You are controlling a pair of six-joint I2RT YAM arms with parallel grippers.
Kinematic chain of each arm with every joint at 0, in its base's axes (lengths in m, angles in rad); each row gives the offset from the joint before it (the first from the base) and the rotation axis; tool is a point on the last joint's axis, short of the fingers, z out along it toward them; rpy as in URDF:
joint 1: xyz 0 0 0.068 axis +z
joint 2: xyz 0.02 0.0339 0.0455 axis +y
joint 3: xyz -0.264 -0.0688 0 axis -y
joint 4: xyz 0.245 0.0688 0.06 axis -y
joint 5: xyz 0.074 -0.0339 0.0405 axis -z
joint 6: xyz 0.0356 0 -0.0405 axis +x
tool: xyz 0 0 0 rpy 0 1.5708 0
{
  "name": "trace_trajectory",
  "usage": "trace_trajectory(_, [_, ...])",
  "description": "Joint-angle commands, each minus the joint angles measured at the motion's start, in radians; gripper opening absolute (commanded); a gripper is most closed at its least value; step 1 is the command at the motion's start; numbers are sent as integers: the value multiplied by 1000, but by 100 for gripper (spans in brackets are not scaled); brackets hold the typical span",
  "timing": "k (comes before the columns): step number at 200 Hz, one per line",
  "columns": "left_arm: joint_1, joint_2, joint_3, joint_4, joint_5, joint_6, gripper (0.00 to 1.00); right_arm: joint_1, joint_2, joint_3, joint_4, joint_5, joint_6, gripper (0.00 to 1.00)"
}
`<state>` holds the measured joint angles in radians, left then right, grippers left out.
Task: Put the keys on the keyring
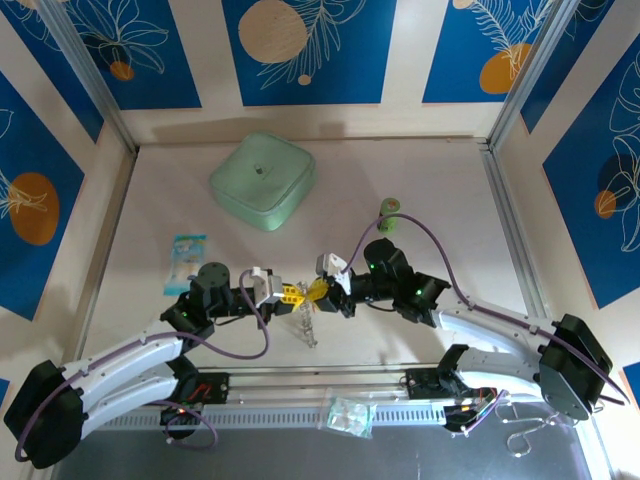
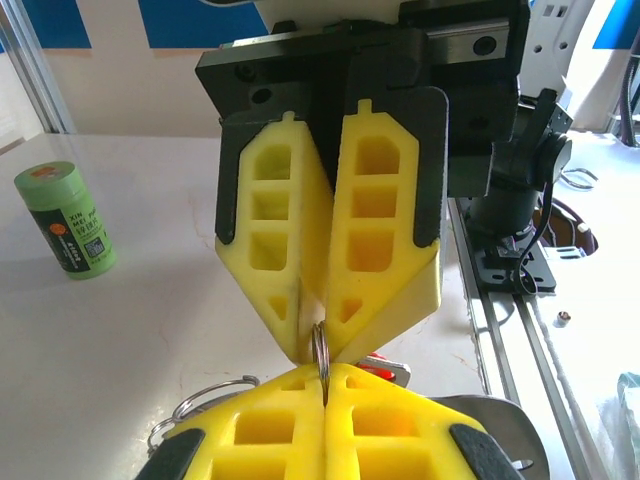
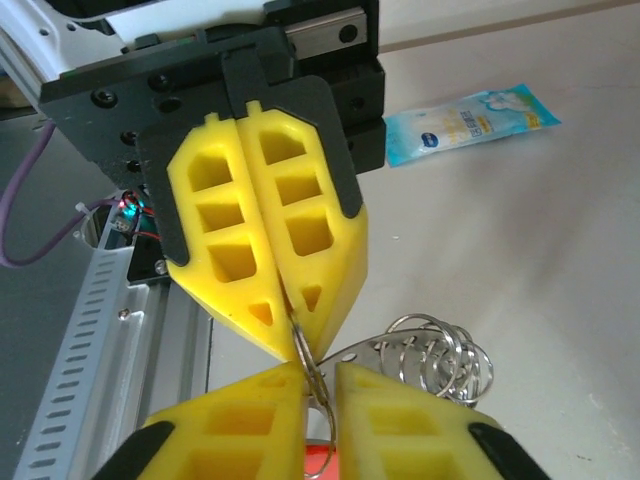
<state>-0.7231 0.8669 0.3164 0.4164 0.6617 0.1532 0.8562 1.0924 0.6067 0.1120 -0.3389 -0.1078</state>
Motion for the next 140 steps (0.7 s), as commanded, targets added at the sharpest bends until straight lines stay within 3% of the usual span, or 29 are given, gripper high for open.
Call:
trace_trajectory(1, [-13,-4,5,45,24,-17,2,4,3,27,2,-30,-22,5])
trace_trajectory(9, [-13,-5,10,33,9,-18,9,4,2,32,-8,-34,-30,1])
trace_trajectory(38, [-13,-13,58,-103,-21,37,18,7,-3,72,-112,-19,-97,0])
trace_trajectory(89, [-12,12,162,-347,-15,179,17,27,27,181,-335,48,-226,0])
trace_trajectory(140, [-13,40,194,-376,7,222,10,47,84,270,-465,71,-303,0])
